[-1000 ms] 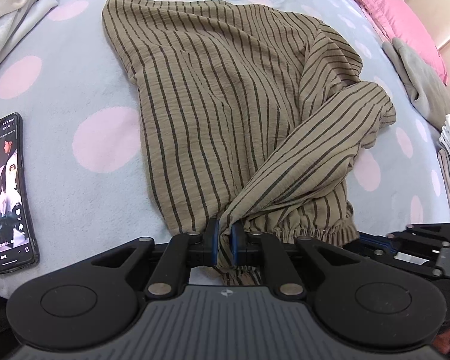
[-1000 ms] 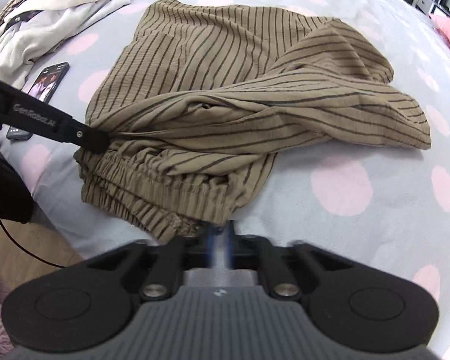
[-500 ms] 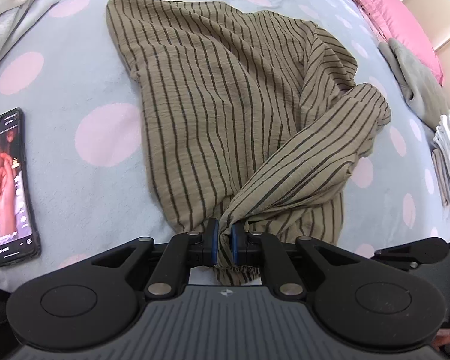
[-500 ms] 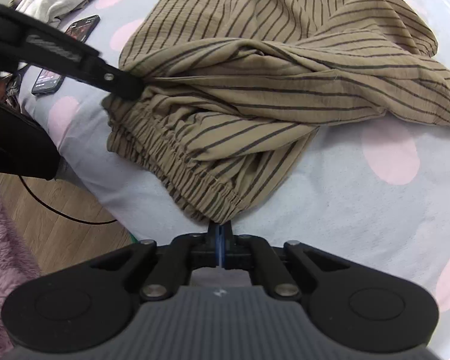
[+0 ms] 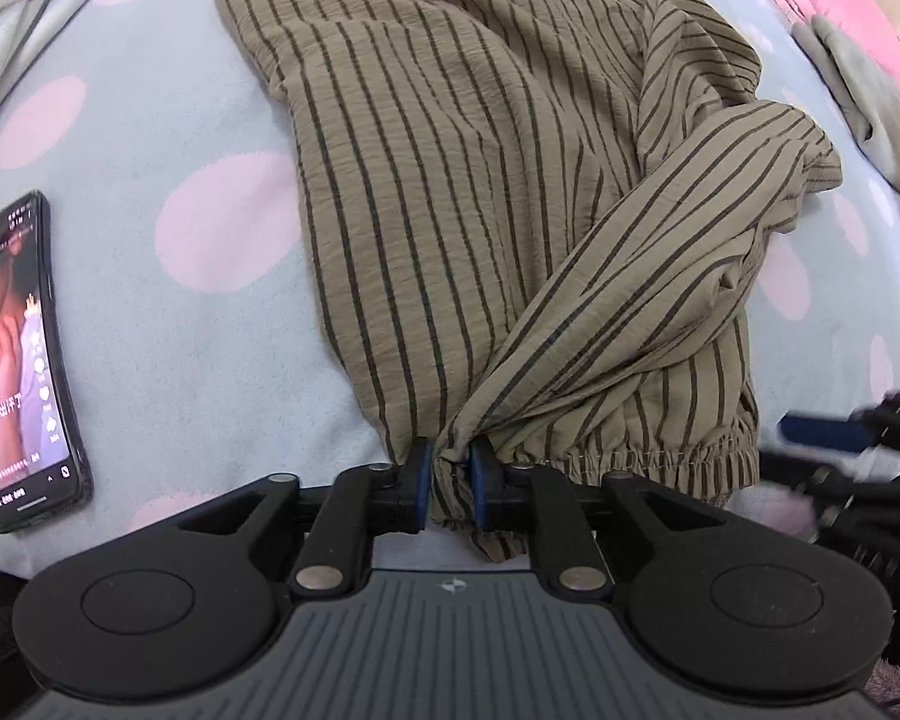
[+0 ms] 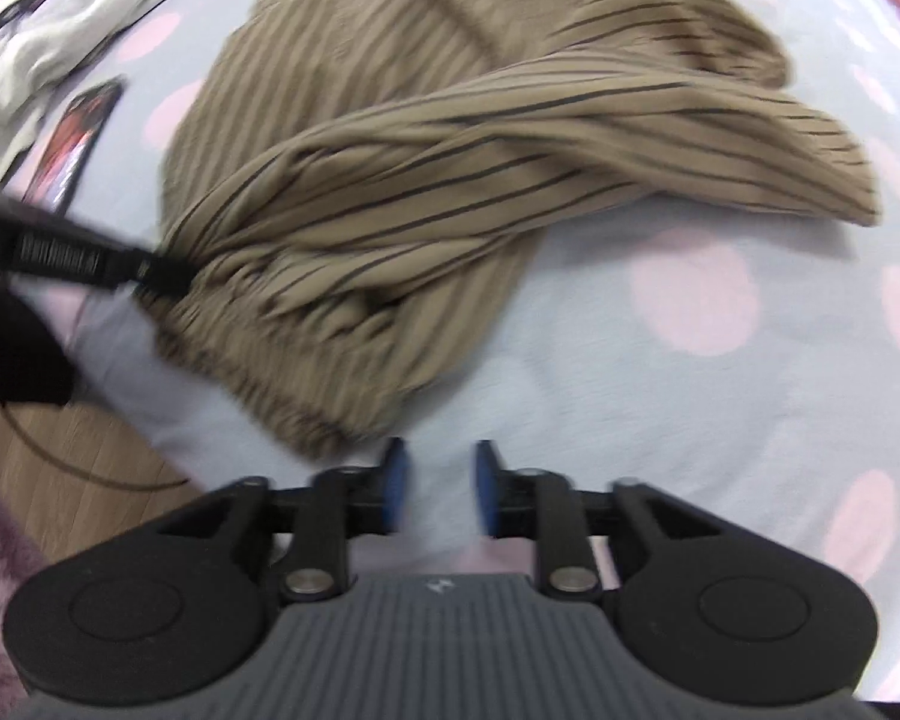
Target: Fold clothes
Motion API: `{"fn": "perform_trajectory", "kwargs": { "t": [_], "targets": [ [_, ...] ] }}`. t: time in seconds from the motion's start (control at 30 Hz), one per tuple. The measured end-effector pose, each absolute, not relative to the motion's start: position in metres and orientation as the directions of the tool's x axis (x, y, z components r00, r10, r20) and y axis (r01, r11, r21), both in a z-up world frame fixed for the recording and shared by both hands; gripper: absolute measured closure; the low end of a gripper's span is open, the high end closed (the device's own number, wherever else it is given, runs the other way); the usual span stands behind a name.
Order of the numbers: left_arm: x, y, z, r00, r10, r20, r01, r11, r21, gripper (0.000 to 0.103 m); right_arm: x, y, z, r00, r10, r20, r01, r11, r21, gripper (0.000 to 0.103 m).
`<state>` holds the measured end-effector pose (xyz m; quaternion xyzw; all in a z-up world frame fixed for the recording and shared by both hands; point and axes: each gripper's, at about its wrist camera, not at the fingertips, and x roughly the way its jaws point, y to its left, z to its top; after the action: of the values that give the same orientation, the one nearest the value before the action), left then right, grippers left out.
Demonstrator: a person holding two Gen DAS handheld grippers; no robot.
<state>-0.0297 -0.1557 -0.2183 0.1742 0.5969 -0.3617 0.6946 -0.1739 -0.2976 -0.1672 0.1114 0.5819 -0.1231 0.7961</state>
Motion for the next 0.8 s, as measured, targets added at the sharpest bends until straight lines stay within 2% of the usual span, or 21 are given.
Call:
{"fn": "perform_trajectory", "kwargs": {
  "t": [0.07, 0.13, 0.17, 0.4, 0.63, 0.8],
  "targets": [
    [-0.029, -0.156, -0.215, 0.037, -0.281, -0.959, 0.71, 0.683, -0.172, 0.08, -0.175, -0.304, -0.16, 0.301, -0.092, -0.949, 0.344, 0.939, 0.018, 0.068],
    [-0.027, -0.157, -0.211, 0.053, -0.255, -0.965, 0.707, 0.693, -0.144, 0.054, -0.178, -0.311, -0.153, 0.315, -0.107, -0.943, 0.356, 0.935, 0.013, 0.06],
    [-0.026, -0.157, -0.206, 0.066, -0.246, -0.967, 0.711, 0.691, -0.127, 0.052, -0.176, -0.314, -0.15, 0.321, -0.113, -0.94, 0.363, 0.932, 0.012, 0.058],
    [-0.01, -0.163, -0.164, 0.075, -0.297, -0.952, 0.769, 0.625, -0.135, 0.051, -0.173, -0.362, -0.13, 0.349, -0.127, -0.929, 0.471, 0.88, 0.056, 0.052],
    [0.02, -0.2, -0.146, 0.225, -0.27, -0.936, 0.843, 0.536, 0.048, 0.051, -0.178, -0.45, -0.116, 0.372, -0.165, -0.913, 0.687, 0.71, 0.151, 0.052],
    [0.04, -0.224, -0.148, 0.269, -0.265, -0.926, 0.863, 0.494, 0.11, 0.051, -0.17, -0.497, -0.116, 0.388, -0.169, -0.906, 0.771, 0.598, 0.219, 0.052]
  ]
}}
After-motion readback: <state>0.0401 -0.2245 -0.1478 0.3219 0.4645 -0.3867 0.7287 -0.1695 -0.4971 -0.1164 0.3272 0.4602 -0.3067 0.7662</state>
